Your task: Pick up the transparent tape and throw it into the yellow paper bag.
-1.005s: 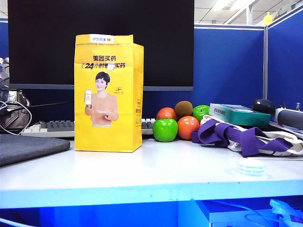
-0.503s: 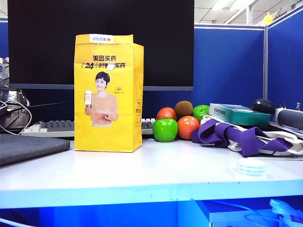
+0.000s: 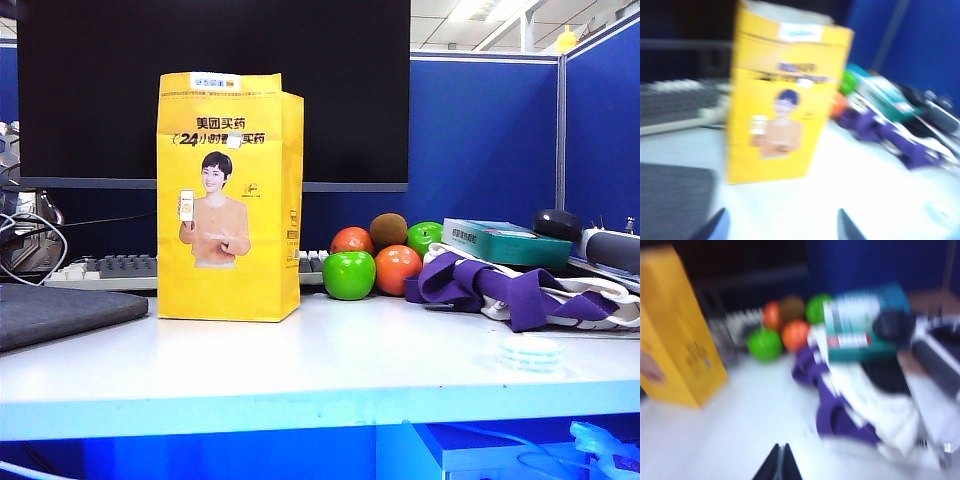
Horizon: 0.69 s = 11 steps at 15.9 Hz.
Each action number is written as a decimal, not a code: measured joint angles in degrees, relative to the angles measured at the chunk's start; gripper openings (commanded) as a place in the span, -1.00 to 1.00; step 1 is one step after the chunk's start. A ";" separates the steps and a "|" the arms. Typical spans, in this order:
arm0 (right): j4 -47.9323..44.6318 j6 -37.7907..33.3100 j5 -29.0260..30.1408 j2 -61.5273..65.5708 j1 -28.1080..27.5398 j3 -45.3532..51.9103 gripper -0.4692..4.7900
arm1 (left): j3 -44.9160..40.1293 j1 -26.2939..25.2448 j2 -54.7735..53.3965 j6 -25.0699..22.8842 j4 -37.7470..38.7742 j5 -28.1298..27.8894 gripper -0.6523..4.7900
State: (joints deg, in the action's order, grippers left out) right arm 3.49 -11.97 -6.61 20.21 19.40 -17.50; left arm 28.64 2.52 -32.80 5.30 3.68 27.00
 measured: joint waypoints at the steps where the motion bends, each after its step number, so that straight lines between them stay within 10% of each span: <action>1: 1.79 -0.02 -0.02 3.50 0.02 -1.40 -0.84 | 1.77 0.00 -2.97 -0.07 0.31 2.54 0.25; 5: 10.88 -0.20 0.66 16.59 0.02 -8.66 -0.84 | 9.55 3.54 -12.26 -3.80 6.69 5.60 0.25; 11: 17.38 -0.22 6.40 31.34 -0.02 -19.56 -0.84 | 19.80 27.98 -19.10 -13.22 21.73 -20.13 0.27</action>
State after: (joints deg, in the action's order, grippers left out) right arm 20.86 -12.19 -0.21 51.55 19.38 -37.06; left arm 48.45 30.50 -51.90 -7.92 25.41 6.87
